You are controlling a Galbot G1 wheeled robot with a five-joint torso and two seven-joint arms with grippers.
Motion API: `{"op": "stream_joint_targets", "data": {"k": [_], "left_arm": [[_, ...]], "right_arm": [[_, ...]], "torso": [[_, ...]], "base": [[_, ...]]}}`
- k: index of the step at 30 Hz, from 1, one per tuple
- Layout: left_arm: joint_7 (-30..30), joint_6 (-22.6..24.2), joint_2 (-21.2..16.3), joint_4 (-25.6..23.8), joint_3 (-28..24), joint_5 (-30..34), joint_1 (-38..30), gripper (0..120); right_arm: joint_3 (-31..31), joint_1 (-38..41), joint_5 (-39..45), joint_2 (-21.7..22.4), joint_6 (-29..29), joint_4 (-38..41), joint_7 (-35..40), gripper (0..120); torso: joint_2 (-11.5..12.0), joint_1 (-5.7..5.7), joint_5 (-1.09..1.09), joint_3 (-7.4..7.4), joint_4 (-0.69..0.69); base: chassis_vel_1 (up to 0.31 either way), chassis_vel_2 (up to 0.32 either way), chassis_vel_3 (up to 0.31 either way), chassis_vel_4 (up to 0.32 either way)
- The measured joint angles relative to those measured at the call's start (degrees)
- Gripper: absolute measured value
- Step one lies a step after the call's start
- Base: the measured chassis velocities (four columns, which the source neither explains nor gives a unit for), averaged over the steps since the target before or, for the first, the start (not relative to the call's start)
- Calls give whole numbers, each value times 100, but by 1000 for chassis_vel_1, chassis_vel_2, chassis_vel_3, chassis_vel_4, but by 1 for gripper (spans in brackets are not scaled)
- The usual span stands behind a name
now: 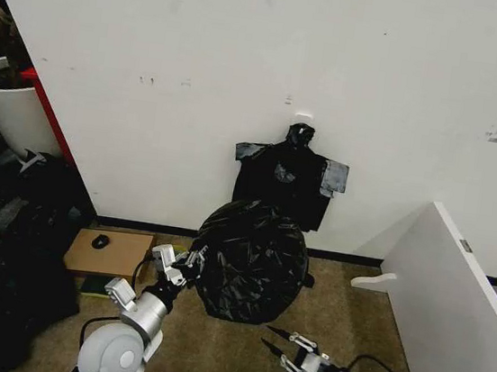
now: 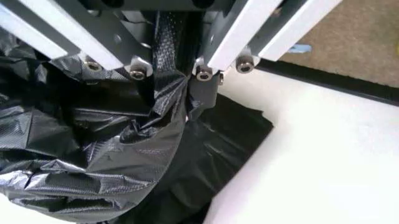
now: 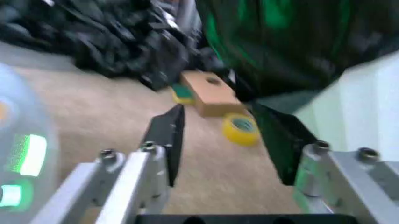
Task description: Place the garbage bag over the trash bin.
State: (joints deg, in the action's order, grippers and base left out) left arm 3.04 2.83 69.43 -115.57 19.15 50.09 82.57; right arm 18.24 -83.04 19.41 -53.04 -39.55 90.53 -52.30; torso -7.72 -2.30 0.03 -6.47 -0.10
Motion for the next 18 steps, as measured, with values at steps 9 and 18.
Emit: {"op": "stream_joint_targets", "data": {"k": [9,18], "left_arm": [[147,-548,33,294,-67,-390,6,3],[291,-1138,119,584,-219,-729,-139,3]], "right_arm": [[244,-498,750,97,431,1885,1181,78],[-801,-726,162,80,2380,3744,4927,100]], "torso": [[0,0,-2,0,1],[0,0,-2,0,0]], "base": [[0,0,0,0],[0,0,0,0]]}}
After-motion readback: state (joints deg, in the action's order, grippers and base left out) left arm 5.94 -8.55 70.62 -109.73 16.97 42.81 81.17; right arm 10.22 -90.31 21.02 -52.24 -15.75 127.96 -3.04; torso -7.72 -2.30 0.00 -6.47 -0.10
